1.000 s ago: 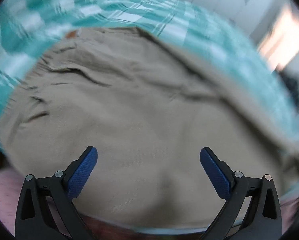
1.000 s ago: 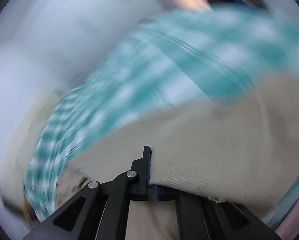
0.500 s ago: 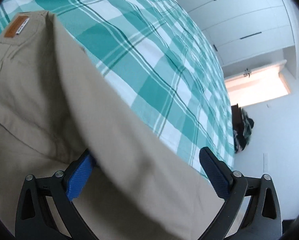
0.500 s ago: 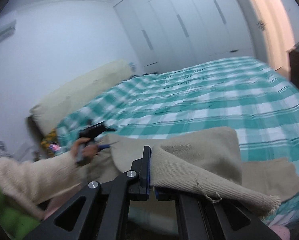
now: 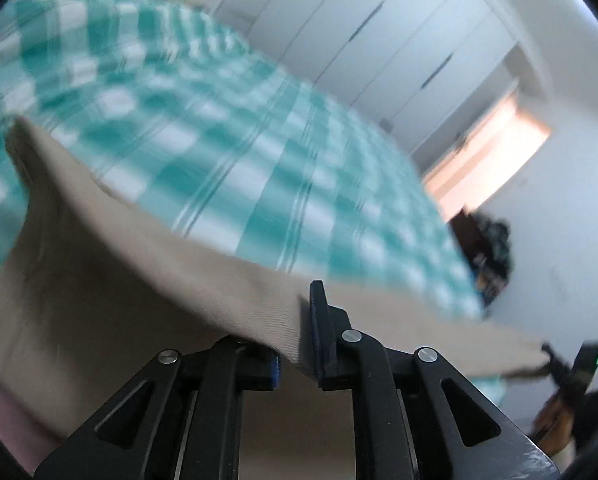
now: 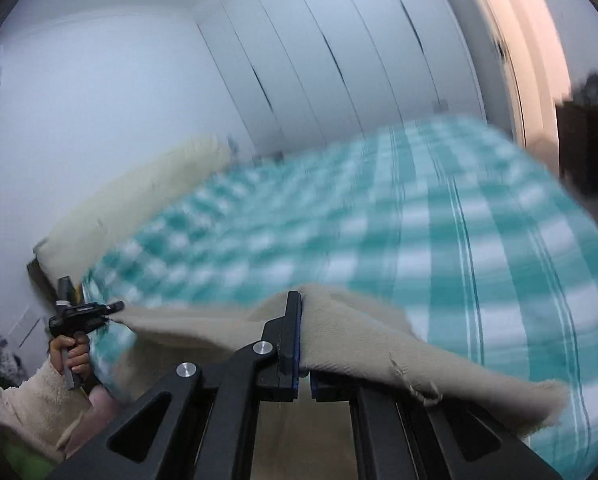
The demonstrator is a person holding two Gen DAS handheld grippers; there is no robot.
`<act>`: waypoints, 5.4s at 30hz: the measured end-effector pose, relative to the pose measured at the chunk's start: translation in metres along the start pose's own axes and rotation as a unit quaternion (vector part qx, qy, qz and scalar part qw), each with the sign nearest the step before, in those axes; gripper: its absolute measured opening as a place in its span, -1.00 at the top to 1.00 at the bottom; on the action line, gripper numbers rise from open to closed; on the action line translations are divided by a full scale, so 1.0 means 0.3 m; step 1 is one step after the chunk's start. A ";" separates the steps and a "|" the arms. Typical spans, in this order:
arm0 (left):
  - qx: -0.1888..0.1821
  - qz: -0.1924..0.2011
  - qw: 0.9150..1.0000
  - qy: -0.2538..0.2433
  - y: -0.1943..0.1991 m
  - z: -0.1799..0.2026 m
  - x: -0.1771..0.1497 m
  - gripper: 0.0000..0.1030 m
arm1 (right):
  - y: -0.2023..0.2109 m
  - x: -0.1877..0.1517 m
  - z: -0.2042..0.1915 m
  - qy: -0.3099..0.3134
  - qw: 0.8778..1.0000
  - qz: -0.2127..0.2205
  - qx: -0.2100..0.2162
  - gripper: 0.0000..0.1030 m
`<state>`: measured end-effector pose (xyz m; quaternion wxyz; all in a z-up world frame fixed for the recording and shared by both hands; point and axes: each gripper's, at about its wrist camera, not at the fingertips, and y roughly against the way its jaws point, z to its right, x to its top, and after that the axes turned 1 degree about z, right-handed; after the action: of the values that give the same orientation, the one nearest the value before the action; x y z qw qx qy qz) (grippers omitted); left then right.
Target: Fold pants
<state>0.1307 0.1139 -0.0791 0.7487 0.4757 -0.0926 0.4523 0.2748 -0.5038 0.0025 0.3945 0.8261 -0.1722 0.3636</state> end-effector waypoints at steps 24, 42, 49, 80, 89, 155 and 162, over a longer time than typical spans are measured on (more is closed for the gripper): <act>0.049 -0.144 0.988 0.030 -0.245 -0.141 -0.352 0.83 | -0.068 -0.435 0.549 -0.288 0.938 -0.113 -0.157 0.93; 0.072 -0.150 0.986 -0.016 -0.229 -0.109 -0.382 0.88 | -0.131 -0.430 0.508 -0.141 0.929 -0.199 -0.278 0.93; 0.078 -0.159 0.984 -0.026 -0.222 -0.101 -0.380 0.89 | -0.152 -0.427 0.512 -0.135 0.925 -0.201 -0.293 0.93; 0.034 -0.192 0.934 -0.301 -0.390 0.612 -0.410 -0.47 | -0.195 -0.449 0.436 -0.055 0.927 -0.253 -0.271 -0.08; 0.049 -0.216 0.865 -0.451 -0.542 0.755 -0.749 -0.47 | -0.193 -0.448 0.449 -0.057 0.929 -0.245 -0.271 -0.07; 0.037 -0.206 0.889 -0.407 -0.532 0.717 -0.783 -0.62 | 0.039 -0.553 0.631 -0.429 0.897 -0.098 -0.053 0.21; 0.041 -0.204 0.889 -0.408 -0.532 0.719 -0.784 -0.63 | -0.027 -0.548 0.619 -0.406 0.901 -0.137 -0.068 0.21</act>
<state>0.1807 -0.2184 -0.1989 0.7006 0.6568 -0.2725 0.0595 0.2543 -0.6434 -0.2016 0.3916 0.8886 -0.2272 -0.0731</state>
